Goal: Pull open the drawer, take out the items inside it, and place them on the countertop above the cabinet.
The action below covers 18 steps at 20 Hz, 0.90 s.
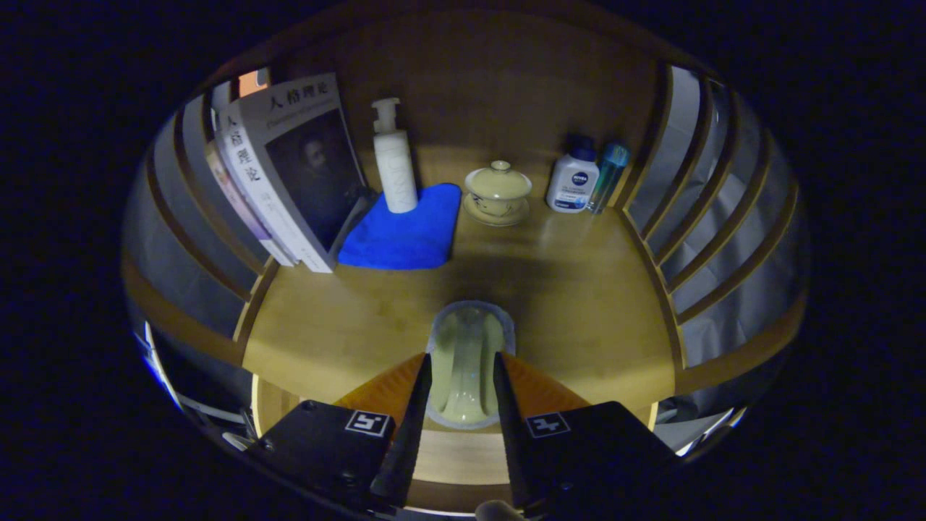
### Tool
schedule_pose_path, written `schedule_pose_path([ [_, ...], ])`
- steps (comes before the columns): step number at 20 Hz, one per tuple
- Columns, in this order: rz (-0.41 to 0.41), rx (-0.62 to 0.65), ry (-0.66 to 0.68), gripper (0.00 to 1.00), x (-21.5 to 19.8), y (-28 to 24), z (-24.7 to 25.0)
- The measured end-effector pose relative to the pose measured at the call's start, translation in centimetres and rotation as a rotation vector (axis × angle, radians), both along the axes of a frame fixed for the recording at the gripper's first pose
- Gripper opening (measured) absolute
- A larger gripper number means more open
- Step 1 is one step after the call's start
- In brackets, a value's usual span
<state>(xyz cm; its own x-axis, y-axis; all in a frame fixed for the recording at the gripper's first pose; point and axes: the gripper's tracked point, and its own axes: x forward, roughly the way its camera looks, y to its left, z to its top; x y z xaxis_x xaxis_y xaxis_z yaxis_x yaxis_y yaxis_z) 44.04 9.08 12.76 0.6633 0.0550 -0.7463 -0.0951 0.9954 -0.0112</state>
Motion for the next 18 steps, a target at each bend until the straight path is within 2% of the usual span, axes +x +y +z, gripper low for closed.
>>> schedule_pose_path([
  [6,0.031,-0.02,-0.162,0.54,-4.7,0.2,2.7],
  [12,0.05,-0.016,-0.399,0.54,-10.9,-0.2,4.8],
  [15,0.044,0.014,-0.503,1.0,-14.7,-0.5,4.5],
  [18,0.034,0.024,-0.621,1.0,-17.9,-1.1,3.6],
])
